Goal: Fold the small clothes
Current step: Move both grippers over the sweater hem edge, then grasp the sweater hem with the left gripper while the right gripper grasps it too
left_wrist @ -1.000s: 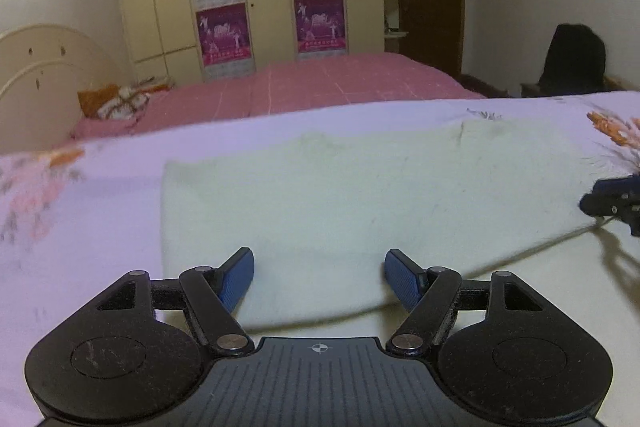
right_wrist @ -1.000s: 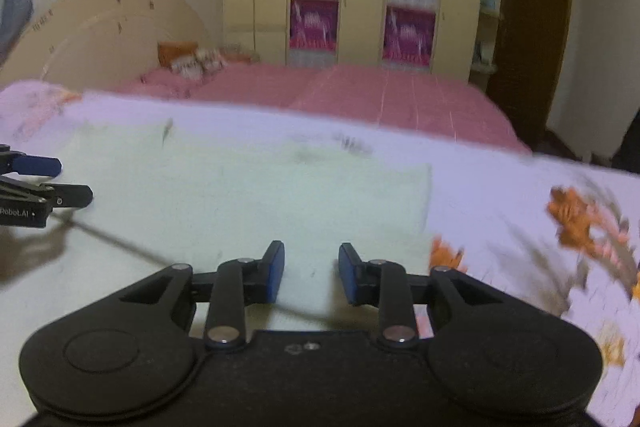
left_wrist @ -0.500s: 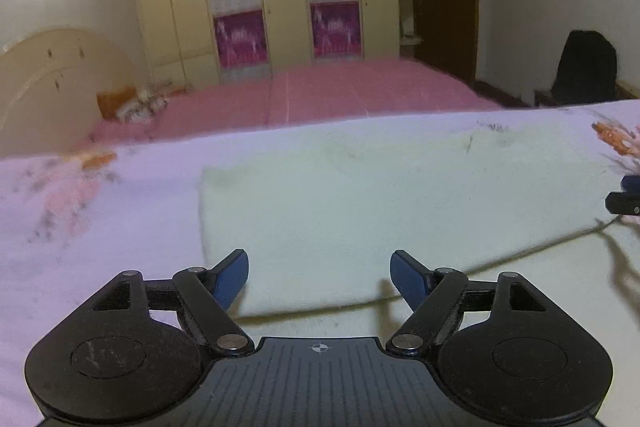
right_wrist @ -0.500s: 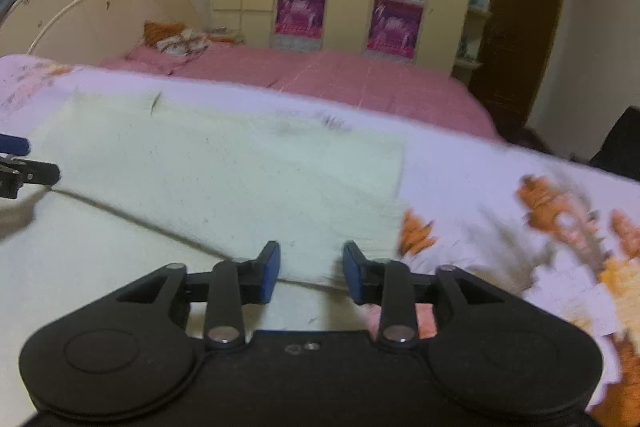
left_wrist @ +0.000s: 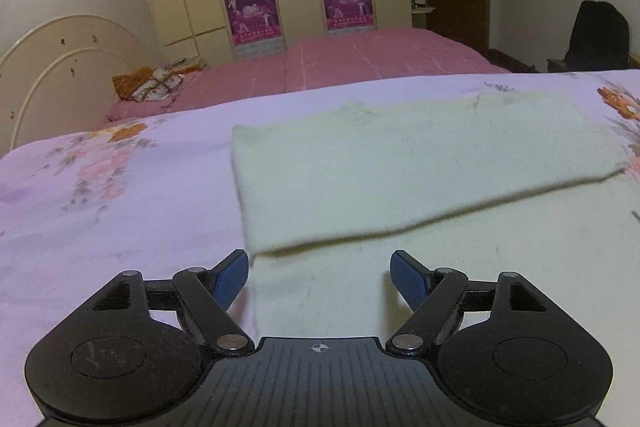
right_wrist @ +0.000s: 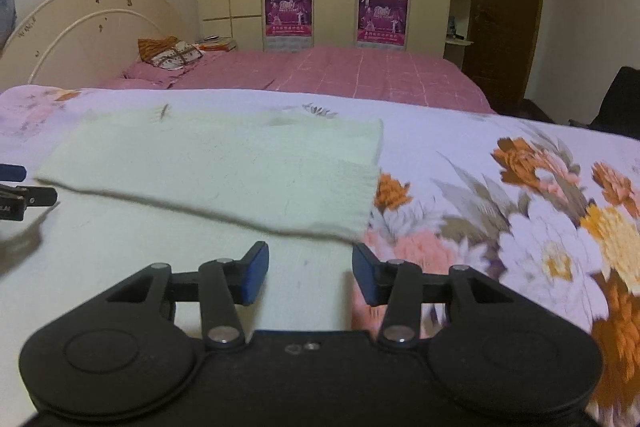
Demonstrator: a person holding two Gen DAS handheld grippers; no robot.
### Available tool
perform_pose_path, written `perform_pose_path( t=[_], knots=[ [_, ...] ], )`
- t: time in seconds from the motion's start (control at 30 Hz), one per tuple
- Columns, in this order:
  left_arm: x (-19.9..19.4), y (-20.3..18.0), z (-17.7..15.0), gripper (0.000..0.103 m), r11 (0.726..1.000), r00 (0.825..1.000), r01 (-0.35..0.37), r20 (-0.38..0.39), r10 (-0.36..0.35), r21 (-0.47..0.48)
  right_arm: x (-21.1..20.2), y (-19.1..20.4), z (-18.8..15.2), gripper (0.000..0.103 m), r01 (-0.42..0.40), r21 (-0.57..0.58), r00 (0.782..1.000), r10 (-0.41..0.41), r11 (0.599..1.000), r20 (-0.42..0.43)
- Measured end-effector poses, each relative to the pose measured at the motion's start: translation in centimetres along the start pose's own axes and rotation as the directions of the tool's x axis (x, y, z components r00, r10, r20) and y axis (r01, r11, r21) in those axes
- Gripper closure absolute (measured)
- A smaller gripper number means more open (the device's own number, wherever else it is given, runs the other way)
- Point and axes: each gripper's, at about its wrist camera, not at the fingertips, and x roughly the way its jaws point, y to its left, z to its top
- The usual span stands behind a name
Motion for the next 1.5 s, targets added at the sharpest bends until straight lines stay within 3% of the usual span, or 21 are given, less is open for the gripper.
perform_pose_path(
  t=[0.33, 0.6, 0.63, 0.67, 0.73, 0.83, 0.93, 1.03, 1.17, 1.23, 1.3, 1.37, 1.5],
  knots=[
    [-5.9, 0.7, -3.8, 0.025, 0.999, 1.0, 0.028, 0.002, -0.028, -0.037, -6.0, -1.1, -2.1, 0.058, -0.013, 0.06, 1.0, 0.013, 0.998, 0.006],
    [-15.0, 5.6, -11.8, 0.026, 0.971, 0.994, 0.096, -0.025, -0.103, -0.218, -12.6, -2.7, -7.6, 0.059, -0.1, 0.203, 0.991, 0.116, 0.974, -0.068],
    [-16.2, 6.4, -12.9, 0.027, 0.962, 0.993, 0.101, -0.03, -0.112, -0.252, -13.5, -2.9, -8.7, 0.061, -0.107, 0.229, 0.988, 0.129, 0.967, -0.082],
    [-17.0, 7.0, -13.8, 0.037, 0.952, 0.991, 0.109, -0.041, -0.126, -0.286, -14.3, -3.2, -9.8, 0.063, -0.108, 0.251, 0.986, 0.136, 0.962, -0.094],
    [-17.8, 8.6, -16.1, 0.048, 0.911, 0.977, 0.154, -0.08, -0.199, -0.382, -16.0, -3.3, -12.0, 0.071, -0.111, 0.295, 0.982, 0.151, 0.949, -0.115],
    [-18.4, 10.1, -19.0, 0.049, 0.825, 0.941, 0.236, -0.093, -0.326, -0.513, -17.7, -3.9, -14.9, 0.074, -0.125, 0.396, 0.972, 0.192, 0.91, -0.134],
    [-18.8, 10.9, -20.9, 0.049, 0.708, 0.887, 0.336, -0.042, -0.459, -0.621, -19.1, -4.7, -16.8, 0.07, -0.149, 0.517, 0.962, 0.244, 0.843, -0.12],
    [-18.5, 11.2, -22.2, 0.049, 0.623, 0.843, 0.382, -0.018, -0.537, -0.683, -19.8, -5.0, -18.3, 0.069, -0.19, 0.607, 0.945, 0.312, 0.771, -0.1],
    [-17.8, 11.5, -23.4, 0.049, 0.539, 0.812, 0.409, 0.025, -0.582, -0.736, -19.7, -5.2, -19.7, 0.068, -0.233, 0.679, 0.92, 0.383, 0.696, -0.077],
    [-17.0, 11.7, -23.7, 0.049, 0.488, 0.793, 0.424, 0.053, -0.606, -0.763, -19.4, -5.4, -20.3, 0.068, -0.258, 0.725, 0.905, 0.422, 0.638, -0.049],
    [-16.4, 11.8, -24.2, 0.049, 0.447, 0.779, 0.438, 0.081, -0.622, -0.78, -18.8, -5.6, -20.7, 0.069, -0.277, 0.764, 0.893, 0.449, 0.582, -0.018],
    [-16.1, 11.6, -24.4, 0.049, 0.425, 0.769, 0.447, 0.095, -0.632, -0.787, -18.4, -5.6, -20.8, 0.071, -0.287, 0.78, 0.887, 0.462, 0.556, -0.003],
    [-15.7, 10.7, -23.9, 0.051, 0.431, 0.756, 0.464, 0.093, -0.647, -0.774, -17.7, -5.3, -20.4, 0.073, -0.302, 0.77, 0.88, 0.475, 0.562, -0.002]
  ],
)
